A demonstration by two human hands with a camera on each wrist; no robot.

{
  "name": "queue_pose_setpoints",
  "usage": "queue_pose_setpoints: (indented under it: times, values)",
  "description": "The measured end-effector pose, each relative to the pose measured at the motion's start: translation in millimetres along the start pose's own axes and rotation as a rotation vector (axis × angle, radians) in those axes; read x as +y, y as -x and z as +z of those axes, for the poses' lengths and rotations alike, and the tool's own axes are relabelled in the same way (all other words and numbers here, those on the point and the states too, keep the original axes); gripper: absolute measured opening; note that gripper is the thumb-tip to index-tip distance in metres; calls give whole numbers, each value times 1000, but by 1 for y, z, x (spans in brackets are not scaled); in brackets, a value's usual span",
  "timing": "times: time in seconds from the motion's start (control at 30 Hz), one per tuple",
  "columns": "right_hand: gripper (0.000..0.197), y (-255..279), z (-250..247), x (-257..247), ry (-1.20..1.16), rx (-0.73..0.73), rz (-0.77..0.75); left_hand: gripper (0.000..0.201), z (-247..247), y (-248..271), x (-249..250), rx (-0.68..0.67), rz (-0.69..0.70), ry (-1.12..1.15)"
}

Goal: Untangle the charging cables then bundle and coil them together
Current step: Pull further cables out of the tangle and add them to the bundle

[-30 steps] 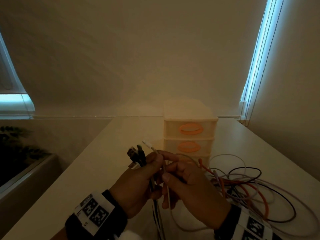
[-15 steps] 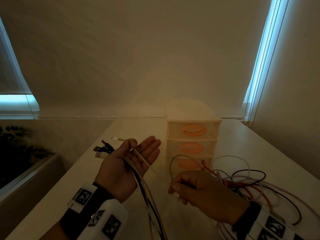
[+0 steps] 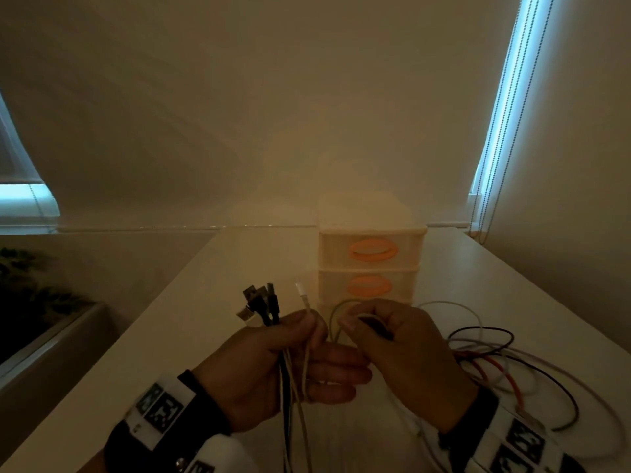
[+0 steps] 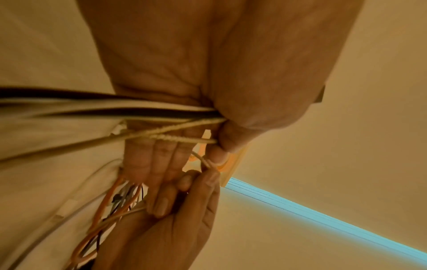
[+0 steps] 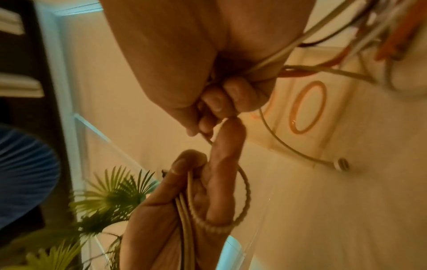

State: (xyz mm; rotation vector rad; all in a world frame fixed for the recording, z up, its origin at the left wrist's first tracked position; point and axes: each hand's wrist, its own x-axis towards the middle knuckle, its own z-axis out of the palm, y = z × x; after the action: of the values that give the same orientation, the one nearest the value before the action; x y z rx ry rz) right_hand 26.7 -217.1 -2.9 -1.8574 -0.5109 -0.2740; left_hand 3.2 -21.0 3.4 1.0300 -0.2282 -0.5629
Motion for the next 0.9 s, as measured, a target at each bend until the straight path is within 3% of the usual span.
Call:
queue_pose_setpoints:
  times: [0.1, 0.2, 0.3, 0.37, 0.47, 0.6, 0.73, 0.83, 0.9]
  values:
    - [22, 6, 0, -13, -8, -115, -143, 28, 2, -2, 1, 79, 84, 67]
    - [26, 8, -1, -20, 74, -354, -216, 29, 6, -4, 5, 149, 154, 183]
    - [24, 8, -6, -22, 64, -559, -95, 32, 8, -6, 7, 221, 212, 340]
    - [23, 8, -6, -23, 11, -545, -45, 38, 4, -8, 7, 296, 269, 407]
    - [16, 6, -3, -15, -90, -353, 54, 42, 0, -9, 8, 323, 316, 463]
    - [13, 6, 1, -14, 84, -390, -60, 41, -3, -11, 6, 333, 306, 434]
    - [18, 6, 4, -13, 218, -425, -105, 39, -3, -9, 7, 279, 305, 438]
    - [15, 0, -9, -8, 355, -465, -49, 33, -9, -6, 10, 173, 304, 461]
    - [21, -5, -19, 1, 396, -368, 14, 28, -13, -4, 12, 92, 282, 422]
